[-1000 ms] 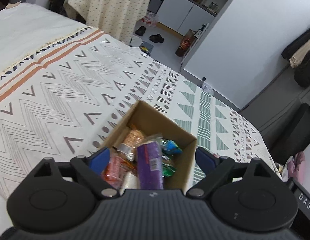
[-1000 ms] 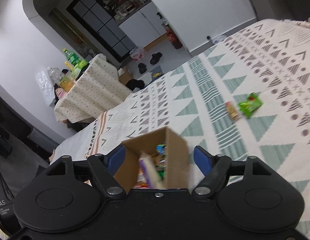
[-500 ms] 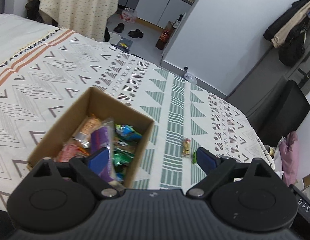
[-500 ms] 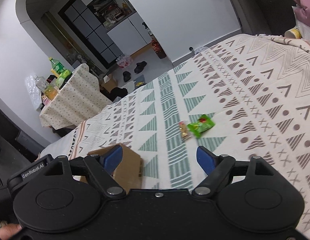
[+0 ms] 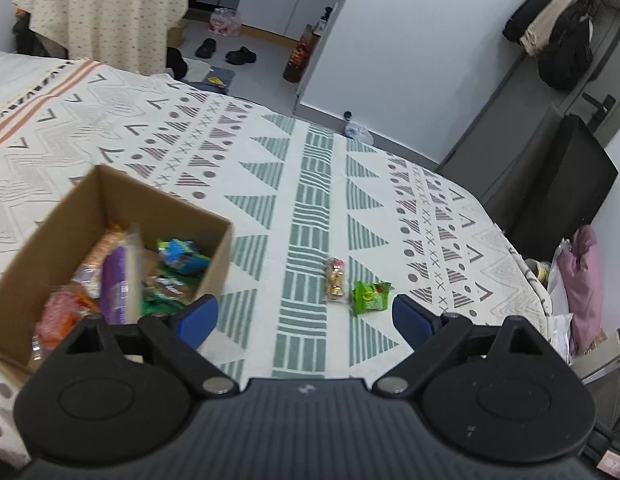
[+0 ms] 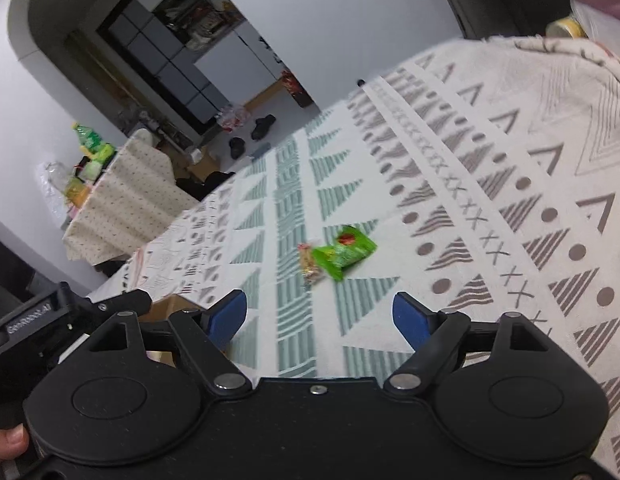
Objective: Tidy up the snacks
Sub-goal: 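Withdraw both open grippers toward the last two candies, then grasp the green candy packet with the right gripper while the left gripper grasps the peanut candy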
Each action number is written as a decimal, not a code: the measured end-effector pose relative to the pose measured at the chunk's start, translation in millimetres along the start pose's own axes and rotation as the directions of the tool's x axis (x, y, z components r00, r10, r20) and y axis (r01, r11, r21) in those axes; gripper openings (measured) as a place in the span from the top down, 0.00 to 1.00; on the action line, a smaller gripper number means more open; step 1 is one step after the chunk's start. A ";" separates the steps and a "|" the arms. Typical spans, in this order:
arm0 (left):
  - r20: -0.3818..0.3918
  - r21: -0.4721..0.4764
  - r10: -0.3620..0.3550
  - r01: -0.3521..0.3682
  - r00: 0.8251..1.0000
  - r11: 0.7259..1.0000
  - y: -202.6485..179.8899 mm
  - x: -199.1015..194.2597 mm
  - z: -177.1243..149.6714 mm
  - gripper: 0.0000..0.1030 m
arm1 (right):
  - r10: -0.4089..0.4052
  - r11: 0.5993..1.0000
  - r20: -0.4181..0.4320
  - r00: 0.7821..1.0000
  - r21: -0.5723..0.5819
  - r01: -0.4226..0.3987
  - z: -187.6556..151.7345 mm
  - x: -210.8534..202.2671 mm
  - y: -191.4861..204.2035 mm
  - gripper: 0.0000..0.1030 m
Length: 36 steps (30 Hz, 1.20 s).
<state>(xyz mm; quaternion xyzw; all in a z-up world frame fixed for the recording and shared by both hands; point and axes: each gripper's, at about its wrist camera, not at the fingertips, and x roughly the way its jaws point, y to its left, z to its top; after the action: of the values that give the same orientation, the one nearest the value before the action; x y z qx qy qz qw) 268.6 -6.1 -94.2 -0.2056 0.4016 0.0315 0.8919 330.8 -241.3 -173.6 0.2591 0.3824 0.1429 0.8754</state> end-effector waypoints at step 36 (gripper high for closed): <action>-0.093 -0.125 -0.010 -0.001 0.996 0.992 -4.3 167.9 3.0 0.50 | 0.075 0.922 -0.137 0.988 0.386 -0.017 31.0 149.9 -42.0 0.46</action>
<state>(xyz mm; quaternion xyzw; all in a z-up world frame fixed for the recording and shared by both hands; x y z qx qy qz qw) 385.1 -27.1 -213.4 -0.2632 0.4396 0.0448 0.8576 456.0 -219.4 -268.8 0.4231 0.4609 0.1047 0.7730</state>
